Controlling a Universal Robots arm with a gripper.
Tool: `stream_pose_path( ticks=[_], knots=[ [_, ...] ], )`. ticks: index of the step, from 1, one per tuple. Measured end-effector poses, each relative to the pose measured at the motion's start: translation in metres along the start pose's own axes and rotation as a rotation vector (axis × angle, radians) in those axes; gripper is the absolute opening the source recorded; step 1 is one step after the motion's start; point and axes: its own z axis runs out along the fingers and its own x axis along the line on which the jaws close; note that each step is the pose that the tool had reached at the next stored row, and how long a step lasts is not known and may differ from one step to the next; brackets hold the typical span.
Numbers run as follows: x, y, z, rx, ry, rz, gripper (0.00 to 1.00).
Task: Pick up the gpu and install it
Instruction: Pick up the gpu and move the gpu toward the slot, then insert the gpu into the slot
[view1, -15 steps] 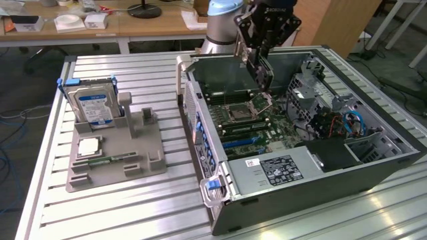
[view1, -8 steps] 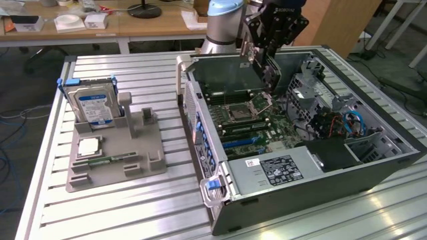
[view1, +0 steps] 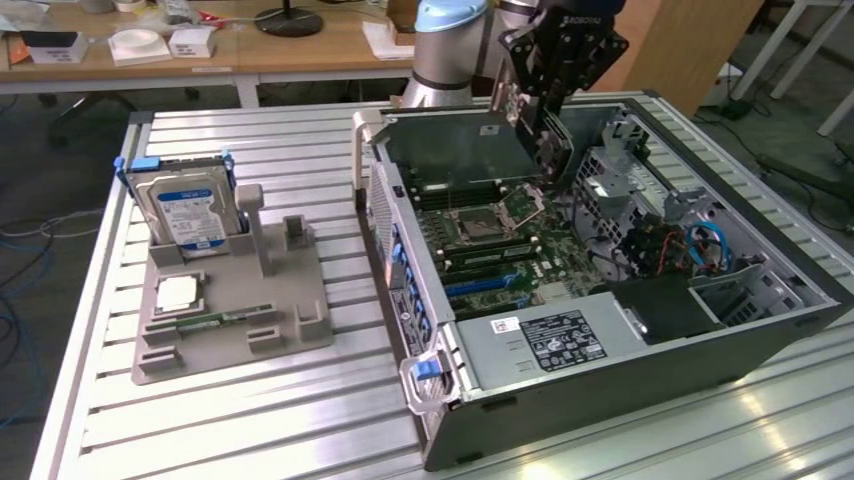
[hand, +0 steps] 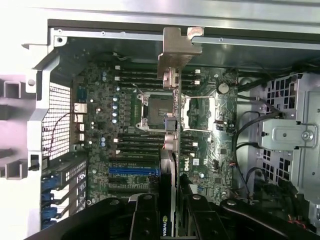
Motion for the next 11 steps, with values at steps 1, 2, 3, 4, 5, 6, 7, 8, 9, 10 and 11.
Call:
stream_pose_path(
  ticks=[1,2,3,4,5,6,7,8,9,10,11],
  knots=[
    [-0.0015,0.0,0.0,0.002,0.0003,0.0,0.26],
    [-0.0026,-0.0001,0.0,0.0051,0.0007,0.0,0.26],
    [-0.0036,-0.0001,0.0001,0.008,0.001,0.0,0.26],
    [-0.0047,-0.0001,0.0001,0.0109,0.0014,0.001,0.26],
    [-0.0056,-0.0001,0.0001,0.0137,0.0017,0.001,0.26],
    [-0.0063,-0.0001,0.0001,0.0163,0.0019,0.001,0.26],
    [-0.0064,-0.0002,0.0001,0.0167,0.0019,0.001,0.26],
    [-0.0064,-0.0002,0.0001,0.0167,0.0019,0.001,0.26],
    [-0.0064,-0.0002,0.0001,0.0167,0.0019,0.001,0.26],
    [-0.0064,-0.0001,0.0001,0.0168,0.0019,0.001,0.26],
    [-0.0064,-0.0001,0.0001,0.0168,0.0019,0.001,0.26]
  ],
)
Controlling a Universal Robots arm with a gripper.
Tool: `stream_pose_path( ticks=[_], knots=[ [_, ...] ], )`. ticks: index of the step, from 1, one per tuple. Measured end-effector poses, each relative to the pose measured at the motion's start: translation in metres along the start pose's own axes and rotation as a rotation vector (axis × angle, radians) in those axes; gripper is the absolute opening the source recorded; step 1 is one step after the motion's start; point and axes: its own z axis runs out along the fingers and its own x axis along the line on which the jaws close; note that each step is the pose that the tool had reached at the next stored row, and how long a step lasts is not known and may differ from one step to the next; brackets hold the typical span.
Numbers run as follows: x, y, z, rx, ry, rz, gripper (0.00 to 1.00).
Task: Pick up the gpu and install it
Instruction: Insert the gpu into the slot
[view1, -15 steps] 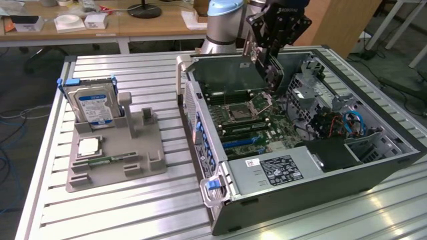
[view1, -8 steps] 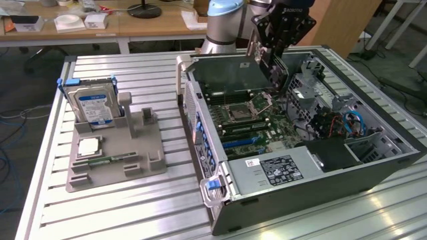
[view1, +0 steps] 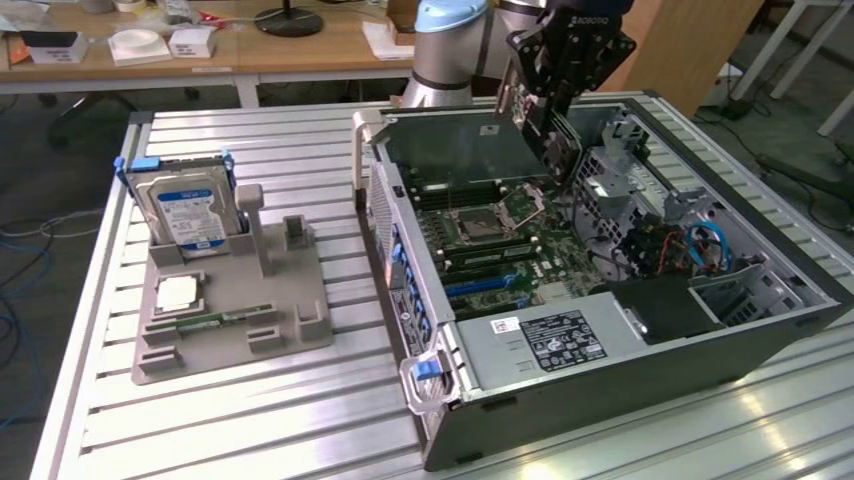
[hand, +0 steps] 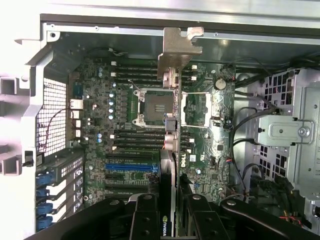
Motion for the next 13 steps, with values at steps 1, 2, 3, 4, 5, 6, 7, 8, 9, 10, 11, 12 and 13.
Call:
stream_pose_path(
  ticks=[1,2,3,4,5,6,7,8,9,10,11,12,13],
  knots=[
    [0.0,0.0,0.0,-0.0001,0.0,0.0,0.26],
    [0.0,0.0,0.0,0.0,0.0,0.0,0.26],
    [0.0,0.0,0.0,0.0,0.0,0.0,0.26],
    [0.0,0.0,0.0,0.0,0.0,0.0,0.26],
    [0.0,0.0,0.0,0.0,0.0,0.0,0.26],
    [0.0,0.0,0.0,0.0,0.0,0.0,0.26],
    [0.0,0.0,0.0,0.0,0.0,0.0,0.26],
    [0.0,0.0,0.0,0.0,0.0,0.0,0.26],
    [0.0,0.0,0.0,-0.0001,0.0,0.0,0.26],
    [0.0,0.0,0.0,0.0,0.0,0.0,0.26],
    [0.0,0.0,0.0,0.0,0.0,-0.001,0.26],
    [0.0,0.0,0.0,-0.0001,0.0,-0.004,0.26],
    [0.0,-0.0001,0.0,-0.0001,0.0001,-0.01,0.26]
  ],
)
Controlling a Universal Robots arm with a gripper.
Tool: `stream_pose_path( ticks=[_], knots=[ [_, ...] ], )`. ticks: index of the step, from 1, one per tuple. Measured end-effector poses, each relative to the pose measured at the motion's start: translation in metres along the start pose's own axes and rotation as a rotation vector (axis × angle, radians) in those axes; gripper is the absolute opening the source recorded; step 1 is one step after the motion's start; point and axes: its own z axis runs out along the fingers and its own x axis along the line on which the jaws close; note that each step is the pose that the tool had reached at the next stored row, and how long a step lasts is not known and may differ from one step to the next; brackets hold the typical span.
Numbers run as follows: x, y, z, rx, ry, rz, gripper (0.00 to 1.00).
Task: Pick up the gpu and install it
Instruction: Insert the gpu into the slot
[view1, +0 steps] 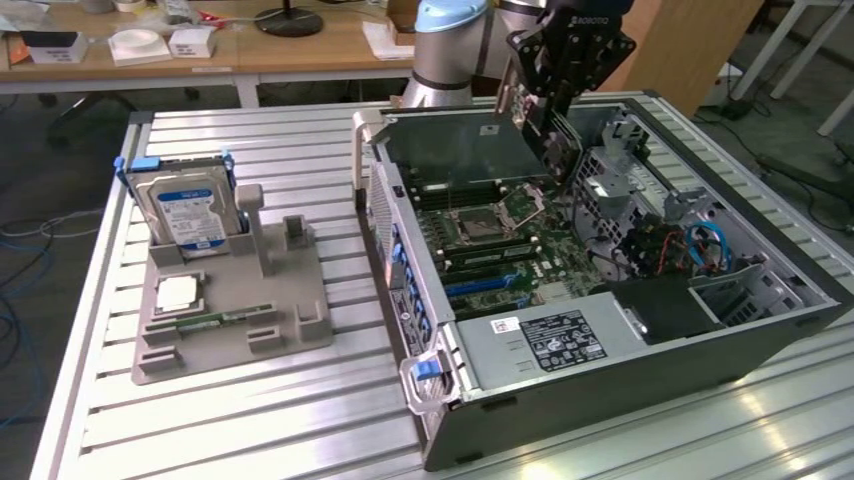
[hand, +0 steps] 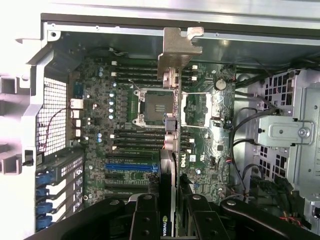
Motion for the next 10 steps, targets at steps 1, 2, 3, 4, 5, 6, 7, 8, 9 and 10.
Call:
stream_pose_path(
  ticks=[1,2,3,4,5,6,7,8,9,10],
  knots=[
    [0.0,-0.0002,0.0,-0.0002,0.0,-0.008,0.26],
    [0.0,-0.0004,0.0,-0.0001,0.0002,-0.016,0.26],
    [0.0,-0.0006,0.0,-0.0002,0.0004,-0.024,0.26],
    [0.0,-0.0007,0.0,-0.0003,0.0005,-0.034,0.26],
    [0.0,-0.0008,0.0,-0.0003,0.0007,-0.045,0.26],
    [0.0,-0.0008,0.0,-0.0005,0.0008,-0.056,0.26],
    [0.0001,-0.001,0.0,-0.0006,0.0009,-0.067,0.26],
    [0.0001,-0.0011,0.0,-0.0006,0.0012,-0.078,0.26],
    [0.0001,-0.0011,0.0,-0.0007,0.0014,-0.09,0.26],
    [0.0001,-0.0012,0.0001,-0.0009,0.0016,-0.104,0.26]
  ],
)
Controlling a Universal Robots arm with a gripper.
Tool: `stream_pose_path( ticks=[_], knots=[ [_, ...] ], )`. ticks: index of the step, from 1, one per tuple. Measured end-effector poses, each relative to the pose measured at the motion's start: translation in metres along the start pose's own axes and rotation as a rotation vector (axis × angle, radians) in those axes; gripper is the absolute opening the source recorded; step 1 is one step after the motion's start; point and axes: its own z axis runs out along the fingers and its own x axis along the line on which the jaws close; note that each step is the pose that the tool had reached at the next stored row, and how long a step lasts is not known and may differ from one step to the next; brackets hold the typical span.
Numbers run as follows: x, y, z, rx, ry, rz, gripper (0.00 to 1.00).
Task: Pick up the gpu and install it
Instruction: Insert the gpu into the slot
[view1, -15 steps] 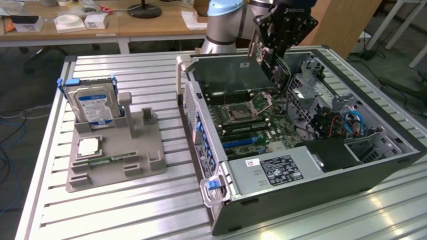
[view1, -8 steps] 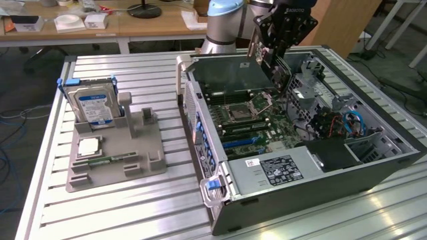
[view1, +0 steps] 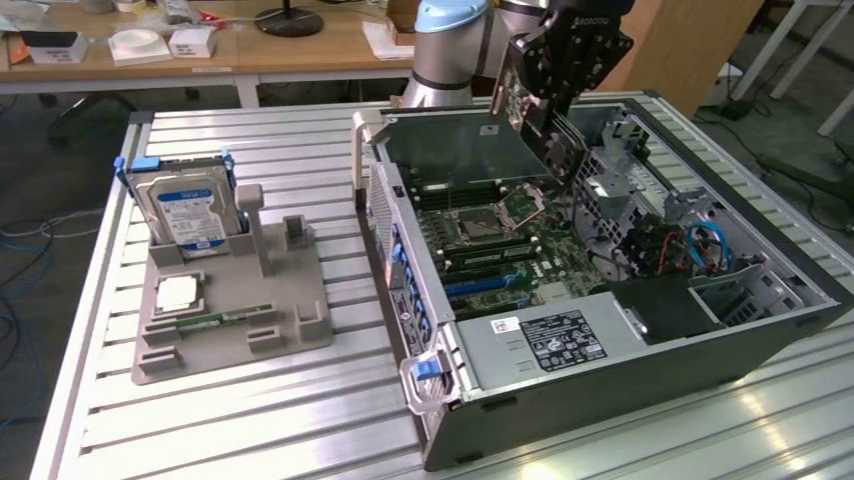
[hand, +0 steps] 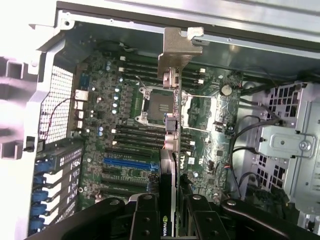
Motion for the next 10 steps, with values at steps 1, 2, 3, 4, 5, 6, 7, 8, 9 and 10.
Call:
stream_pose_path(
  ticks=[1,2,3,4,5,6,7,8,9,10],
  knots=[
    [0.0,0.0,0.0,-0.0001,0.0002,-0.014,0.26],
    [0.0001,-0.0001,0.0,-0.0002,0.0004,-0.028,0.26],
    [0.0001,-0.0001,0.0,-0.0003,0.0006,-0.041,0.26],
    [0.0001,-0.0001,0.0,-0.0004,0.0009,-0.056,0.26],
    [0.0001,-0.0001,0.0,-0.0005,0.0011,-0.07,0.26],
    [0.0001,-0.0001,0.0001,-0.0006,0.0013,-0.084,0.26],
    [0.0001,-0.0001,0.0001,-0.0007,0.0014,-0.098,0.26],
    [0.0001,-0.0002,0.0001,-0.0009,0.0017,-0.113,0.26],
    [0.0001,-0.0002,0.0001,-0.001,0.0019,-0.127,0.26],
    [0.0002,-0.0002,0.0002,-0.0011,0.002,-0.14,0.26]
  ],
)
